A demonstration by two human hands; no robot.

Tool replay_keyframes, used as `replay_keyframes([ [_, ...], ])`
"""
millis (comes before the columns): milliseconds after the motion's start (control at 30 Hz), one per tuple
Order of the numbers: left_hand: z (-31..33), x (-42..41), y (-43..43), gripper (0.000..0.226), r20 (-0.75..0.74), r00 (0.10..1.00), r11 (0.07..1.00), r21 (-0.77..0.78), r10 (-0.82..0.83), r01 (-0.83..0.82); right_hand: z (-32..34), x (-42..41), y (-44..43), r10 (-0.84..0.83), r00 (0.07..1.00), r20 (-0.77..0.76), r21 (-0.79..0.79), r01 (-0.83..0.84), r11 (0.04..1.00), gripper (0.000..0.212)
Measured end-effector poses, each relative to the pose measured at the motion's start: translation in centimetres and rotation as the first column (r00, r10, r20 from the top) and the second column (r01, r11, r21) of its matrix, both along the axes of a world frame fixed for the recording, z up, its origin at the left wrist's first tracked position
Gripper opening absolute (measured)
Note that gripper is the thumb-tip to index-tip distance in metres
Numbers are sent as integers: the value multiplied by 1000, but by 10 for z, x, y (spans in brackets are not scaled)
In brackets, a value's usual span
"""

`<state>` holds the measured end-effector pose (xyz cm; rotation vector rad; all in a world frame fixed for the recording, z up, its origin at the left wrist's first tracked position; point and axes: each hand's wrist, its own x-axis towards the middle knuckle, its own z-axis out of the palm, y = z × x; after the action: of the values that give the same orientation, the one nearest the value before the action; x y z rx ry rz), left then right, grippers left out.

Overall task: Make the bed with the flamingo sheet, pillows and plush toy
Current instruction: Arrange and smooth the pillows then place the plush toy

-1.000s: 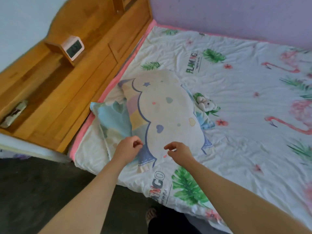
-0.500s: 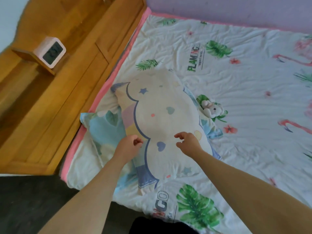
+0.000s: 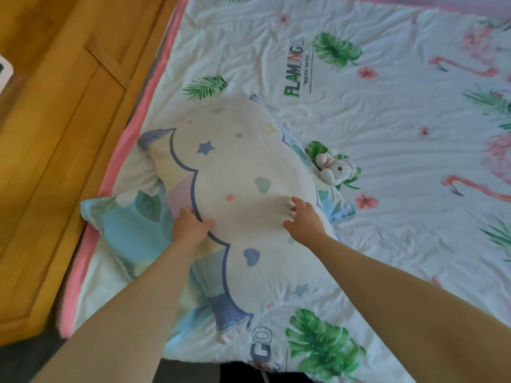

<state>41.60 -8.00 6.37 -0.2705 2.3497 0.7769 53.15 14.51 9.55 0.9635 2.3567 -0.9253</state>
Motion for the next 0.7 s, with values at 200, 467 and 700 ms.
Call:
replay_keyframes([
  [200,-17,-14,9,88,116,933,925,141,340,-354,-14,-3,-6,34,999,26,72,-36,997,61],
  [467,-20,-27,26,140,229,803,792,161,550,-589,-18,-1,-13,-21,1000,20,77,20,997,59],
  [700,-13,-25,34,115,191,800,794,127,569,-595,-13,7,-19,-30,999,-20,18,30,999,60],
])
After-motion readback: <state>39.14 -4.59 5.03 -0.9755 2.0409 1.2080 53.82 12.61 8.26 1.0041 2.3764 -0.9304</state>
